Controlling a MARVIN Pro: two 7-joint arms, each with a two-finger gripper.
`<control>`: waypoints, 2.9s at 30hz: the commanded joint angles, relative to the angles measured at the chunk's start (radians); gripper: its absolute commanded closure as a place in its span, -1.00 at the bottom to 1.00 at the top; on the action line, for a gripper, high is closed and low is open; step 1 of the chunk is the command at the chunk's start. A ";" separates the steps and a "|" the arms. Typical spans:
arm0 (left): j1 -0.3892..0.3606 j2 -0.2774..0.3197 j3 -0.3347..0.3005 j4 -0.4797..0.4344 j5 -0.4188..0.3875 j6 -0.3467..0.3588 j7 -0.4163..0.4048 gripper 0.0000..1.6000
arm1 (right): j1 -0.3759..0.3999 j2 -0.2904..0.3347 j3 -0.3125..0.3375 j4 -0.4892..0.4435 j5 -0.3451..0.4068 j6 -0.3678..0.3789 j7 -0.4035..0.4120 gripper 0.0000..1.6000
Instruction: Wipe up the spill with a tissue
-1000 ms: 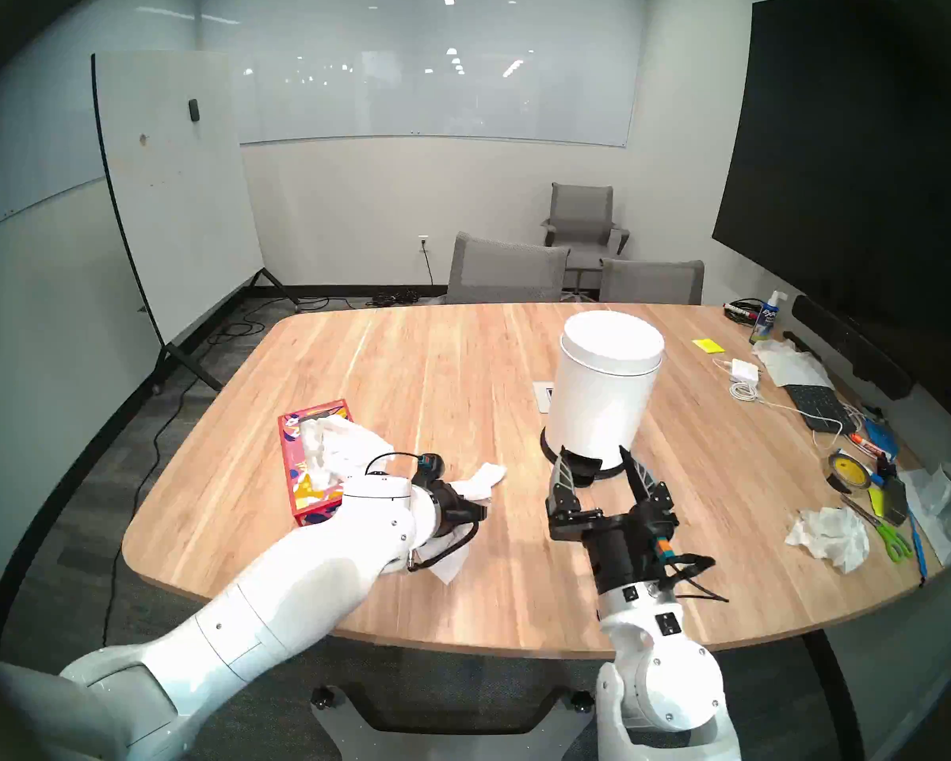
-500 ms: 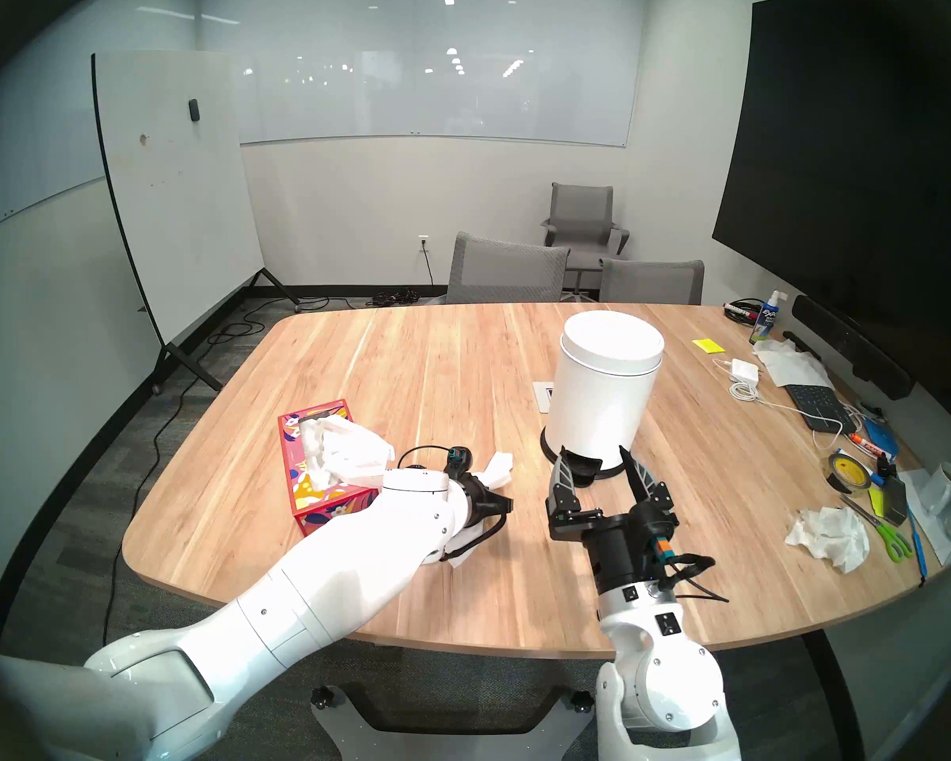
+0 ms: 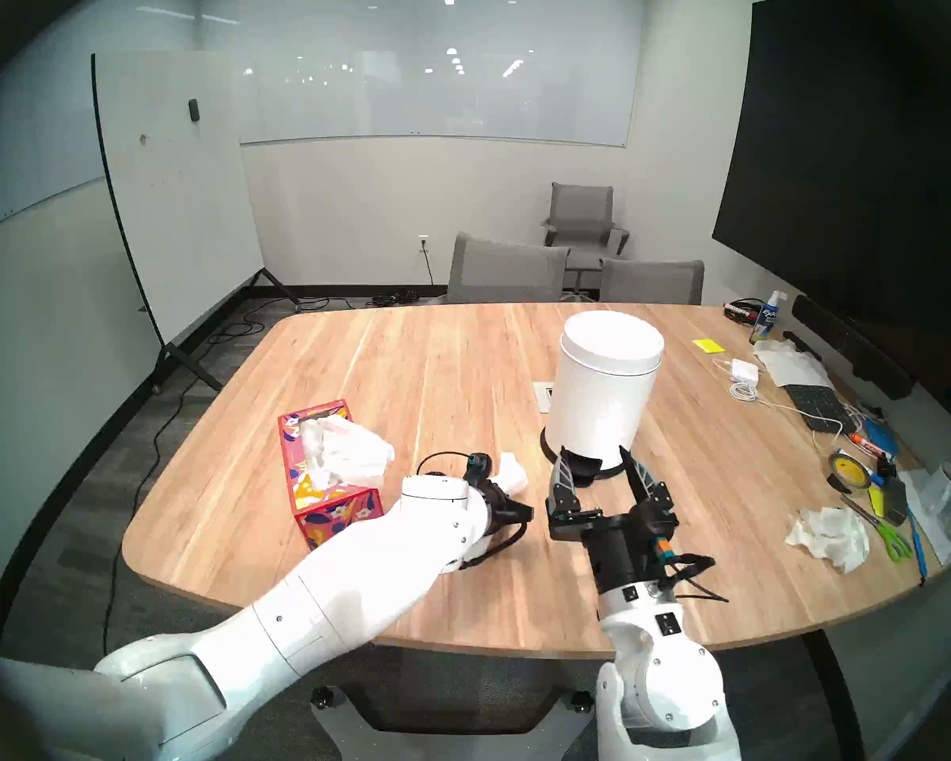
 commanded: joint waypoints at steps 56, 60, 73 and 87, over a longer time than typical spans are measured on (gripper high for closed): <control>0.078 0.076 0.044 -0.172 -0.032 0.000 0.051 1.00 | 0.002 0.002 0.000 -0.024 -0.001 -0.003 0.002 -1.00; 0.121 0.117 0.055 -0.224 -0.036 -0.001 0.065 1.00 | 0.002 0.002 0.000 -0.023 -0.001 -0.003 0.002 -1.00; 0.233 0.291 0.025 -0.314 -0.042 -0.043 0.072 1.00 | 0.004 0.002 0.000 -0.021 -0.001 -0.004 0.002 -1.00; 0.066 0.170 0.009 -0.151 -0.052 -0.046 0.004 1.00 | 0.003 0.002 0.000 -0.023 -0.001 -0.003 0.002 -1.00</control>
